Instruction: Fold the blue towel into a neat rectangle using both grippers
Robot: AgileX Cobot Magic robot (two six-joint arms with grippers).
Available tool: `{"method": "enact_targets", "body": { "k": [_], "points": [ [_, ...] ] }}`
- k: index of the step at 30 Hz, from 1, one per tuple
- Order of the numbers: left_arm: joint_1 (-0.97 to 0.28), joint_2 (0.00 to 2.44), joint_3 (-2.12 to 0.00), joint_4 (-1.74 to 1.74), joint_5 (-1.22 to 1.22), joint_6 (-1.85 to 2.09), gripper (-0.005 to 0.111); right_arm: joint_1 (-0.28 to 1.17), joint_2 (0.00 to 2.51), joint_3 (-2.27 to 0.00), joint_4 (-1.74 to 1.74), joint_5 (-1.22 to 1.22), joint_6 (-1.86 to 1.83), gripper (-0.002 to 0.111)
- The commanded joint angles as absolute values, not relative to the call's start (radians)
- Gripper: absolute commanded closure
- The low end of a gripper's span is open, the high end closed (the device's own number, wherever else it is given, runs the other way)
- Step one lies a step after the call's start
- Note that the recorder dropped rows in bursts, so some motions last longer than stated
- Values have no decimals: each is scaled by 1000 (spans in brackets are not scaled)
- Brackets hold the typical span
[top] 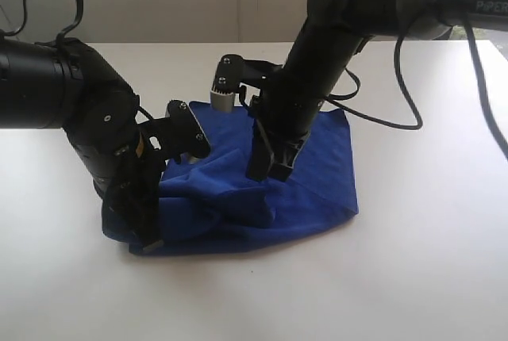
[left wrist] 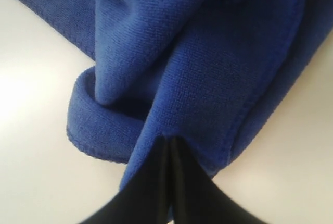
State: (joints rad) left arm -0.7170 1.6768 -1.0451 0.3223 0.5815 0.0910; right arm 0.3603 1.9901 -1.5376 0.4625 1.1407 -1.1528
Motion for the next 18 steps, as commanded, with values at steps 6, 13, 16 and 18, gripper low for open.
{"method": "enact_targets", "body": {
  "k": [6,13,16,18],
  "points": [
    [-721,1666,-1038,318,600,79,107,361,2056,-1535,443,1077,-1120,62],
    [-721,1666,-1038,318,600,79,107,361,2102,-1535,443,1131,-1120,63],
    [-721,1666,-1038,318,596,79,107,361,2104,-1535,443,1131,-1120,77],
    [-721,1666,-1038,318,596,79,107,361,2102,-1535,443,1133,-1120,86]
  ]
}}
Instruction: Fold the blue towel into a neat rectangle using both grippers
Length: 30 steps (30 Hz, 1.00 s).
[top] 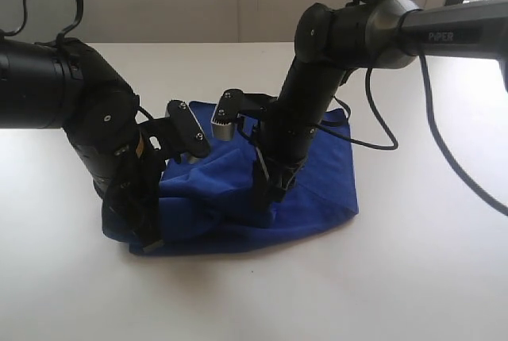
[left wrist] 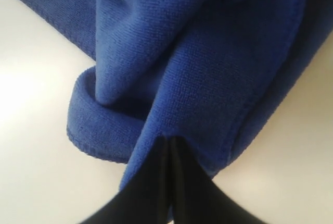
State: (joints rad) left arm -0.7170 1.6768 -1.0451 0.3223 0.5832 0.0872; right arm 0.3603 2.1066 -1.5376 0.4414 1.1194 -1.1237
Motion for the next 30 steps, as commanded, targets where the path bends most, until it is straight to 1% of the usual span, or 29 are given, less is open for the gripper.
{"method": "enact_targets", "body": {
  "k": [1,4,7,10,14,17,19,24,30],
  "points": [
    [-721,1666,-1038,318,596,79,107,361,2102,-1535,443,1138,-1120,91],
    [-721,1666,-1038,318,596,79,107,361,2101,-1535,443,1145,-1120,99],
    [-721,1666,-1038,318,596,79,107,361,2101,-1535,443,1145,-1119,99],
    [-721,1666,-1038,318,596,79,107,361,2101,-1535,443,1143,-1117,97],
    [-721,1666,-1038,318,596,79,107,361,2101,-1535,445,1143,-1113,89],
    [-721,1666,-1038,318,596,79,107,361,2101,-1535,445,1143,-1113,89],
    [-721,1666,-1038,318,596,79,107,361,2101,-1535,447,1143,-1113,91],
    [-721,1666,-1038,318,596,79,107,361,2101,-1535,447,1145,-1113,108],
    [-721,1666,-1038,318,596,79,107,361,2097,-1535,447,1143,-1113,108]
  ]
}}
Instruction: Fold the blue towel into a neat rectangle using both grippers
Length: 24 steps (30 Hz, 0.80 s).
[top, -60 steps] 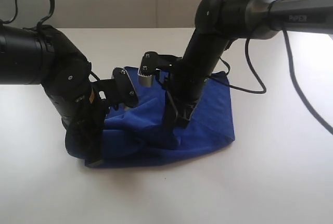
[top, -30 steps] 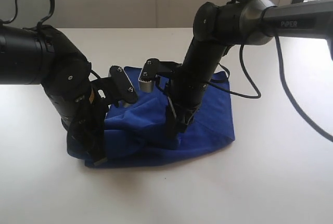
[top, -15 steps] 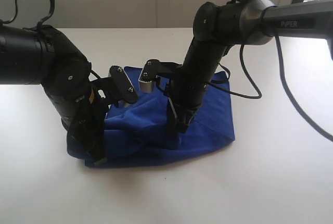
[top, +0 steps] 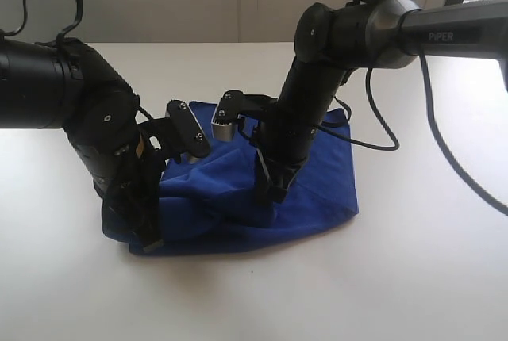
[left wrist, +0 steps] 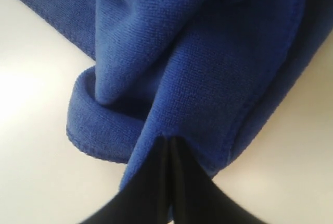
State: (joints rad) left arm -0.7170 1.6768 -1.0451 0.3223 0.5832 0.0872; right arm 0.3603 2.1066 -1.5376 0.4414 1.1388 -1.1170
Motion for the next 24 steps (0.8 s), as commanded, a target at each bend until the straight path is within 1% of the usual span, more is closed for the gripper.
{"method": "enact_targets", "body": {
  "k": [1,24],
  "points": [
    [-721,1666,-1038,318,596,79,107,361,2097,-1535,447,1143,-1113,108],
    [-721,1666,-1038,301,596,79,107,361,2096,-1535,447,1141,-1060,108]
  ]
}}
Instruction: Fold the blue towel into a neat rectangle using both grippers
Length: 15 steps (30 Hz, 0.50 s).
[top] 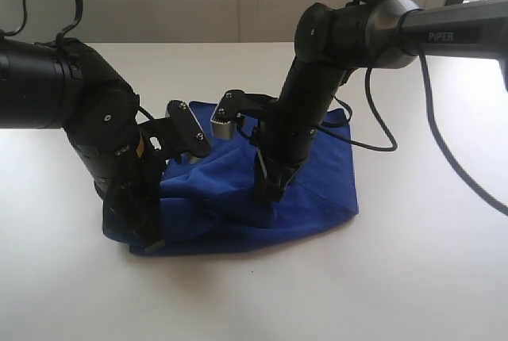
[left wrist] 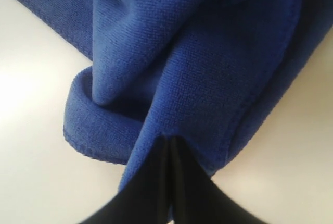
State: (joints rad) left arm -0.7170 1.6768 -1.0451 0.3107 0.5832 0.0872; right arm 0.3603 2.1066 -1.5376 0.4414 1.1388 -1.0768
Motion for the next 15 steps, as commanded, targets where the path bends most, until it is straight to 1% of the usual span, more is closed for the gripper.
{"method": "enact_targets", "body": {
  "k": [1,15],
  "points": [
    [-721,1666,-1038,301,596,79,107,361,2096,-1535,447,1141,-1053,108],
    [-721,1666,-1038,301,596,79,107,361,2096,-1535,447,1124,-1043,108]
  ]
}}
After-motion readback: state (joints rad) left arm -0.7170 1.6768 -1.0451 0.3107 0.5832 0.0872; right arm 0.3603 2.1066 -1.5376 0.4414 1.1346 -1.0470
